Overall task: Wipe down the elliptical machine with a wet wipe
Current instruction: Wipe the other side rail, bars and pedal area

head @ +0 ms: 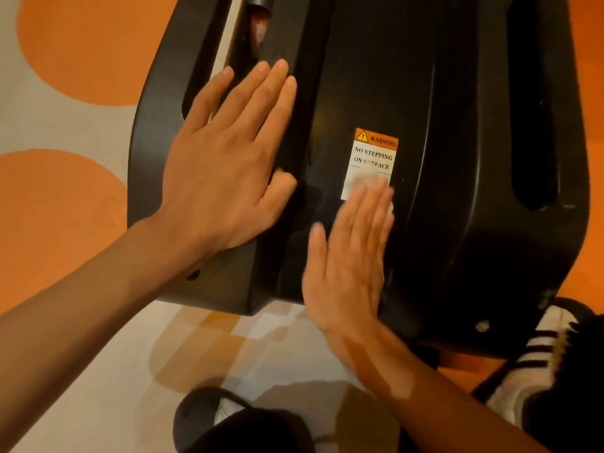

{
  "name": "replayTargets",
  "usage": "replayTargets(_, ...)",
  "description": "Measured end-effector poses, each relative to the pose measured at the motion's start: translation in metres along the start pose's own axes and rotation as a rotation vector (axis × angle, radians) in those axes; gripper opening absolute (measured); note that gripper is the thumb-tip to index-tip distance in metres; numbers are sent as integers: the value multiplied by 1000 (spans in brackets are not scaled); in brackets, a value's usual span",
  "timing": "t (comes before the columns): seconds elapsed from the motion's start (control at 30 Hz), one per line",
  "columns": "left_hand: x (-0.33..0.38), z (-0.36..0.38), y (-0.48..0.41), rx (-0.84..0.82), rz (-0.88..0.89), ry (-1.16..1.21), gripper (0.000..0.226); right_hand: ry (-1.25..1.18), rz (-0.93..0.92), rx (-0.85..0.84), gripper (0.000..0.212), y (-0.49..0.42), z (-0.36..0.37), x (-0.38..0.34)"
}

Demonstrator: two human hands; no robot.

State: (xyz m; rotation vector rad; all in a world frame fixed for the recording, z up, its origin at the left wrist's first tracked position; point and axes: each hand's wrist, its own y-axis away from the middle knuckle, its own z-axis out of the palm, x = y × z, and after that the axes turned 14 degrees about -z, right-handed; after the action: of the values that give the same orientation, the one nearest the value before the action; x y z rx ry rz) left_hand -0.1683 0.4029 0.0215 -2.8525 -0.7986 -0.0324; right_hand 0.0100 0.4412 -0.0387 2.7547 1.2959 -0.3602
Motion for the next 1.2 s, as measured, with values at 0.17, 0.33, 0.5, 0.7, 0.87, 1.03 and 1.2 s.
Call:
replayTargets(0.17,1,-1,0,-8,-2,8,78,-84,-243,-136,70,58,15,-21)
replayTargets(0.33,0,-1,-2,-17,7,1,78,74,15,-97,74,101,31,3)
replayTargets(0.5,0,0,-1,-18,5,4,77,-117,271,93,74,55,23,-17)
replayTargets(0.7,0,0,-1,-19,-2,15,78,-70,252,100,70,85,44,-12)
replayTargets(0.87,0,1,-1,-14,-6,15,78,-189,197,185,77,-10,5,3)
replayTargets(1.03,0,0,0,-15,-11,19,78,-96,165,-10,78,57,12,-6)
replayTargets(1.2,1,1,-2,-7,0,18,78,-11,273,-19,74,83,39,-12)
